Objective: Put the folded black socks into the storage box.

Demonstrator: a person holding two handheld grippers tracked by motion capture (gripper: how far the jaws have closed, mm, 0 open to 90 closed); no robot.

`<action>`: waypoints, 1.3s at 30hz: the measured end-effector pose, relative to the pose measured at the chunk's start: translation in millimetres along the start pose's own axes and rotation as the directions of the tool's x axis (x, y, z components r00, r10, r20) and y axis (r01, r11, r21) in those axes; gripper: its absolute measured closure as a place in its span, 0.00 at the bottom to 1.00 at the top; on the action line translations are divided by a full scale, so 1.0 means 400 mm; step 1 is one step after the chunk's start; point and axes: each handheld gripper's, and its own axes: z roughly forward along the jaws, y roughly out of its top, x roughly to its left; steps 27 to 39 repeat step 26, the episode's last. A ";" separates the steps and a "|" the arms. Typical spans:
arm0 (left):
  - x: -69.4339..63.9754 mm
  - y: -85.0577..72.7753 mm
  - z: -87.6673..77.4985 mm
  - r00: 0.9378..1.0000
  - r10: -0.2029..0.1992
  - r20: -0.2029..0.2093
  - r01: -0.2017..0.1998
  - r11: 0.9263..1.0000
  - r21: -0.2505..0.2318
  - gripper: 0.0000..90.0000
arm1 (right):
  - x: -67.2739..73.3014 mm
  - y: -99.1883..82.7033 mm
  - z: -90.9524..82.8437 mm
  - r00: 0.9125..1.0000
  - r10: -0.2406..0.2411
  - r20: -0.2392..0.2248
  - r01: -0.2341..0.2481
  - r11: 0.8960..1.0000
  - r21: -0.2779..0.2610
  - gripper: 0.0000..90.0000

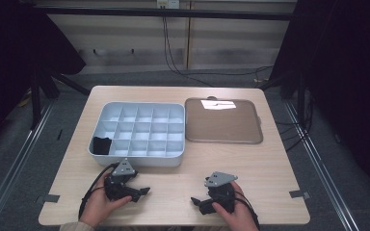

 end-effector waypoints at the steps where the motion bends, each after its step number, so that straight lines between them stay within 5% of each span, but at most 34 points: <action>1: -0.001 -0.001 0.000 1.000 0.002 0.000 -0.002 1.000 -0.003 0.23 | 0.000 0.000 0.000 1.000 0.000 -0.001 0.000 1.000 0.000 0.15; 12: -0.012 -0.017 0.005 0.997 0.076 -0.020 -0.076 0.997 -0.027 0.17 | 0.001 -0.001 -0.002 1.000 0.000 0.000 0.000 1.000 0.003 0.15; 39: -0.016 -0.017 0.008 0.997 0.075 -0.024 -0.076 0.997 -0.028 0.17 | 0.002 -0.004 -0.005 1.000 0.001 -0.004 -0.001 1.000 0.002 0.15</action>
